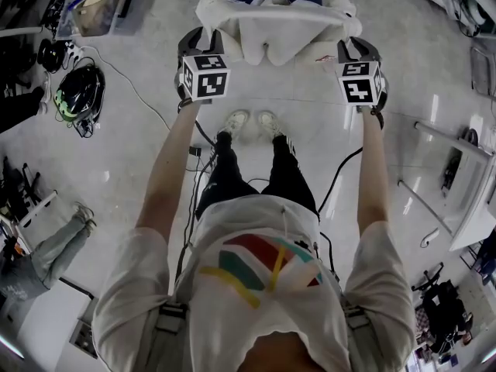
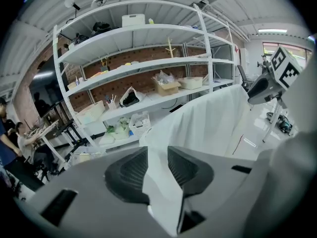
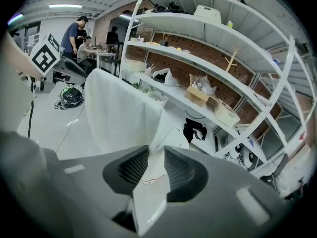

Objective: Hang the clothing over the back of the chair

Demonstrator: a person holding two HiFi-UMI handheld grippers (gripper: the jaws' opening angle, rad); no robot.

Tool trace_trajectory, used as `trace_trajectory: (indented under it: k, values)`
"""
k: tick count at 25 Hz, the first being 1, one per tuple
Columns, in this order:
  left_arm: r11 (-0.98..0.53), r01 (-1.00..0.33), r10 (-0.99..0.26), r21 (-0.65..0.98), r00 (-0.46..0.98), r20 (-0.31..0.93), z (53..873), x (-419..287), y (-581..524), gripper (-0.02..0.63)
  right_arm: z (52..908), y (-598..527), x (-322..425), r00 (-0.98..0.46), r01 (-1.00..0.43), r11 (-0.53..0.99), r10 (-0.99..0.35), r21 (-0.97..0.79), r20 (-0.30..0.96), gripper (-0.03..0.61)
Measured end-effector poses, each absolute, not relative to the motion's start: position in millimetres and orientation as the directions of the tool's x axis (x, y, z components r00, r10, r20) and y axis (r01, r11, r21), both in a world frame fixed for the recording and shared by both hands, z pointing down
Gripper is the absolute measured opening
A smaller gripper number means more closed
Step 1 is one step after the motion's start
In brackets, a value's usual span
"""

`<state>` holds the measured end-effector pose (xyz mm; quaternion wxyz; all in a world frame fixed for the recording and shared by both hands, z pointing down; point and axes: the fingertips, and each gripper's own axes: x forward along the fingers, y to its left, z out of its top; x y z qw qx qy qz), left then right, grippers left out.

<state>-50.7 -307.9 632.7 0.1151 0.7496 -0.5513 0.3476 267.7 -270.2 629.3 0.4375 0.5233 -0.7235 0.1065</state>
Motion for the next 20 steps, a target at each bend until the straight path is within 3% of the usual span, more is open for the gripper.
trace_trajectory:
  k: [7,10,16,20]
  values:
    - [-0.360,-0.909,-0.762,-0.209,0.158,0.627,618.4,-55.7,-308.8,0.110,616.5,-266.3,269.7,-0.038,-0.874,0.371,-0.694,0.312,0.719,0.097]
    - [-0.356,-0.911,-0.768,-0.208,0.159,0.620,608.2,-57.8,-310.3,0.110,597.7,-269.8,273.1,-0.021,-0.889,0.328,-0.726,0.319,0.688,0.043]
    - [-0.361,-0.908,-0.815,-0.211,0.198,0.544,559.6,-47.6,-325.8,0.109,537.6,-290.3,273.7,-0.007,-0.882,0.285,-0.804,0.374,0.595,0.040]
    - [-0.363,-0.901,-0.864,-0.237,0.230,0.449,506.9,-36.0,-343.6,0.052,484.3,-305.3,270.2,-0.004,-0.881,0.241,-0.865,0.408,0.501,0.040]
